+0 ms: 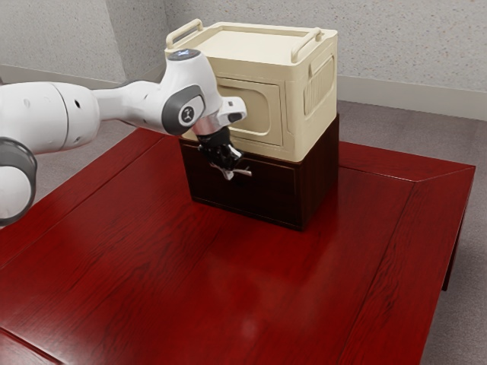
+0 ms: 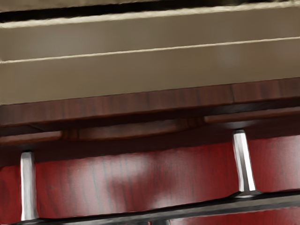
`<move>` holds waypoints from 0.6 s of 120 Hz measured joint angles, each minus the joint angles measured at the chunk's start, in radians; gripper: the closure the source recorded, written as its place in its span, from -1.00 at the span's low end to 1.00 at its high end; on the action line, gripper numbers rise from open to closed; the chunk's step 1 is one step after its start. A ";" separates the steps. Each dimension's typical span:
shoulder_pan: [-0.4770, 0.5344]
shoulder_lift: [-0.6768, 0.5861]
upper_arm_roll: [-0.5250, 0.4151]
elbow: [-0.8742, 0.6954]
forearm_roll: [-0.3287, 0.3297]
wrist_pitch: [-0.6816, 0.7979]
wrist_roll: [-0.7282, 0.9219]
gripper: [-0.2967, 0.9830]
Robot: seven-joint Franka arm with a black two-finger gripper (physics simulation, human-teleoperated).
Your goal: Push the drawer handle with one arm to close the drawer
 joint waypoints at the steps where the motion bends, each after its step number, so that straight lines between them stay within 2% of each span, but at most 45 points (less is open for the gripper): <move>1: 0.000 0.000 0.000 0.000 0.000 0.001 0.002 0.69; 44: 0.015 -0.013 0.001 -0.029 -0.020 0.038 0.030 0.69; 51: 0.035 -0.097 0.000 -0.136 -0.028 0.041 0.017 0.69; 59: 0.040 -0.260 -0.006 -0.262 -0.040 0.004 0.004 0.69; 67: 0.035 -0.478 -0.028 -0.307 -0.054 -0.123 -0.006 0.69; 72: 0.034 -0.570 -0.056 -0.313 -0.060 -0.201 0.001 0.69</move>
